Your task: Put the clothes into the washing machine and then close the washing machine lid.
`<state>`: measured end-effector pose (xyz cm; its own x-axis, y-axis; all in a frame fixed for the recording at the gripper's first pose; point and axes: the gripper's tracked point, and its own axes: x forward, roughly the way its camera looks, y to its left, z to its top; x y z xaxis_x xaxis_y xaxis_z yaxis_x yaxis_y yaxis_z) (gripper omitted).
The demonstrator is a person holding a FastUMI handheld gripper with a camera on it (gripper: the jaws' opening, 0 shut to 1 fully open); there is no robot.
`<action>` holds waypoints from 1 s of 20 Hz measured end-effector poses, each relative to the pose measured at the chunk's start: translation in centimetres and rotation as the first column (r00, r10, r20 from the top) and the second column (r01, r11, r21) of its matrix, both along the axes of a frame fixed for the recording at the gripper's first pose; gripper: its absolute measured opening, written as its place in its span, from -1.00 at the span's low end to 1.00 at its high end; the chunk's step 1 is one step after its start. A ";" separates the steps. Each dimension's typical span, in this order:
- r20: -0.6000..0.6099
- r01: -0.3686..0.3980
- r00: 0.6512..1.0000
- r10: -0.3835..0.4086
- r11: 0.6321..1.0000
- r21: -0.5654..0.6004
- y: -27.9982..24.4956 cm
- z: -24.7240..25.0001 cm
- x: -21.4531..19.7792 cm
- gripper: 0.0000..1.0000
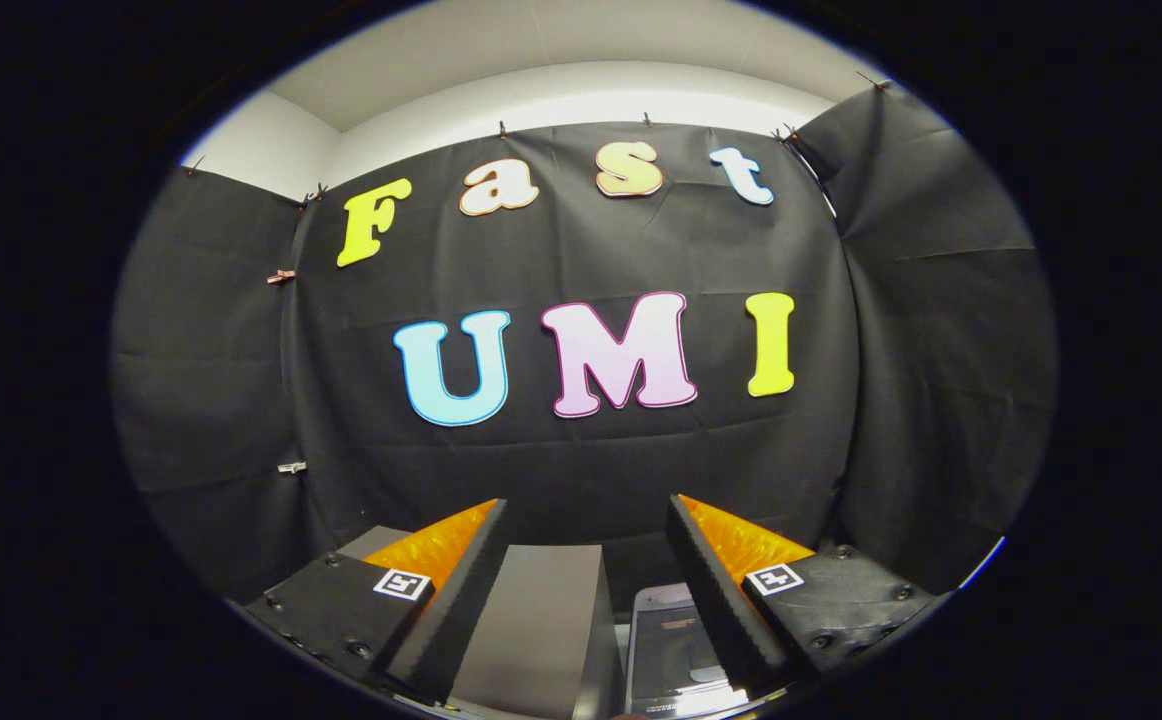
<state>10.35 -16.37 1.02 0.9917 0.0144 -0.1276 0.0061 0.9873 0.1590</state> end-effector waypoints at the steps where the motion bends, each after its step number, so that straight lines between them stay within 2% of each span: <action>1: 0.010 0.002 1.000 -0.002 1.000 -0.010 -0.1 0.2 0.1 0.98; 20: 0.011 -0.015 1.000 0.015 0.999 -0.040 1.0 1.0 0.0 0.98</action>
<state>10.31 -15.42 2.00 0.9928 0.0245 -0.1175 -0.0104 0.9927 0.1198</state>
